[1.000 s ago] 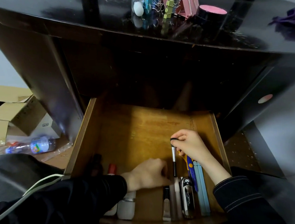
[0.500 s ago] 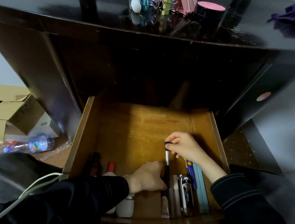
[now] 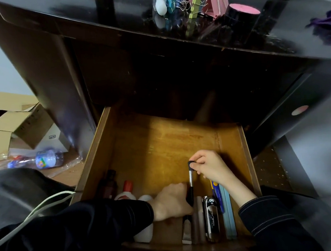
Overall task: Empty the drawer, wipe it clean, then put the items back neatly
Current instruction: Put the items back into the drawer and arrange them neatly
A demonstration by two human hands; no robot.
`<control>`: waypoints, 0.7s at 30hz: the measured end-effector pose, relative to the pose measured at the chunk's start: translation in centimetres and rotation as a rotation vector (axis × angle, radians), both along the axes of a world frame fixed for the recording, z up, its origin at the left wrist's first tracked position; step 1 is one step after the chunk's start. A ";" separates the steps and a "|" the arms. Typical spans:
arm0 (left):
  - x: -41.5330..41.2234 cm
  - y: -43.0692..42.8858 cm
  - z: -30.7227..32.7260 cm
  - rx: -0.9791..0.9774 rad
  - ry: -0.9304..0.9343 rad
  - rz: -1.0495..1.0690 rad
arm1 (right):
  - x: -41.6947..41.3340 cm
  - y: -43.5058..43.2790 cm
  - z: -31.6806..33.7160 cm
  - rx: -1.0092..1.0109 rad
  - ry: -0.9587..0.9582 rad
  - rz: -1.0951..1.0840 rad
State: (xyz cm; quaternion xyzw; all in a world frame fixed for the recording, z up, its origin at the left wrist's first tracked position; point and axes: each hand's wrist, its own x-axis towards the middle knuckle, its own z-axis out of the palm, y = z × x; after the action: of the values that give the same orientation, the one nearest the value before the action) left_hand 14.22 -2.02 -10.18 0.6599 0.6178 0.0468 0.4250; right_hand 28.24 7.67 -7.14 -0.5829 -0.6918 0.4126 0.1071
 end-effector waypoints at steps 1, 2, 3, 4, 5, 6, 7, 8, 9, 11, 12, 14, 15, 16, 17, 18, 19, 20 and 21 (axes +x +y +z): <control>-0.3 0.0 0.0 0.002 -0.005 0.006 | 0.0 0.0 0.0 0.002 0.007 -0.010; -0.6 0.1 -0.1 0.007 -0.001 0.014 | -0.1 -0.1 0.0 0.004 0.018 -0.020; -1.0 0.2 -0.1 0.007 0.008 0.022 | -0.1 0.0 0.0 0.007 0.027 -0.029; -1.3 0.2 -0.2 0.002 0.008 0.027 | -0.2 0.0 -0.1 0.009 0.029 -0.033; -1.5 0.3 -0.3 -0.015 -0.011 0.032 | -0.2 0.0 -0.1 0.008 0.019 -0.027; -1.6 0.3 -0.4 -0.036 -0.041 0.034 | -0.2 0.0 -0.2 0.000 -0.001 -0.008; -1.6 0.3 -0.5 -0.055 -0.066 0.038 | -0.2 -0.1 -0.4 -0.013 -0.026 0.018; -1.6 0.3 -0.6 -0.062 -0.078 0.039 | -0.3 -0.2 -0.6 -0.030 -0.055 0.047; -1.6 0.3 -0.7 -0.053 -0.073 0.029 | -0.3 -0.4 -0.9 -0.048 -0.086 0.077; -1.5 0.3 -0.9 -0.029 -0.051 0.011 | -0.3 -0.7 -1.2 -0.069 -0.140 0.143; -1.5 0.3 -1.0 -0.035 -0.065 0.017 | -0.3 -0.8 -1.3 -0.074 -0.156 0.177; -1.6 0.3 -1.2 -0.077 -0.132 0.044 | -0.1 -1.0 -1.4 -0.094 -0.172 0.245; -1.6 0.3 -1.1 -0.098 -0.160 0.066 | -0.1 -1.1 -1.4 -0.106 -0.185 0.279; -1.6 0.3 -1.1 -0.106 -0.158 0.072 | 0.0 -1.2 -1.4 -0.116 -0.203 0.309; -1.6 0.3 -1.2 -0.101 -0.134 0.063 | 0.0 -1.3 -1.4 -0.122 -0.222 0.335; -1.6 0.3 -1.2 -0.099 -0.121 0.063 | 0.0 -1.4 -1.4 -0.126 -0.240 0.359; -1.5 0.2 -1.3 -0.108 -0.124 0.075 | 0.1 -1.4 -1.4 -0.128 -0.255 0.384; -1.4 0.1 -1.4 -0.121 -0.144 0.087 | 0.1 -1.5 -1.3 -0.133 -0.267 0.408; -1.4 0.0 -1.4 -0.145 -0.172 0.105 | 0.1 -1.6 -1.3 -0.139 -0.272 0.429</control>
State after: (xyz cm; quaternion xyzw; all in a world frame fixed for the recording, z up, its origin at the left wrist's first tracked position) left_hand 12.87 -1.98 -11.61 0.5880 0.6144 0.0806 0.5199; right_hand 28.30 6.12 -8.43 -0.4788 -0.7777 0.3902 -0.1170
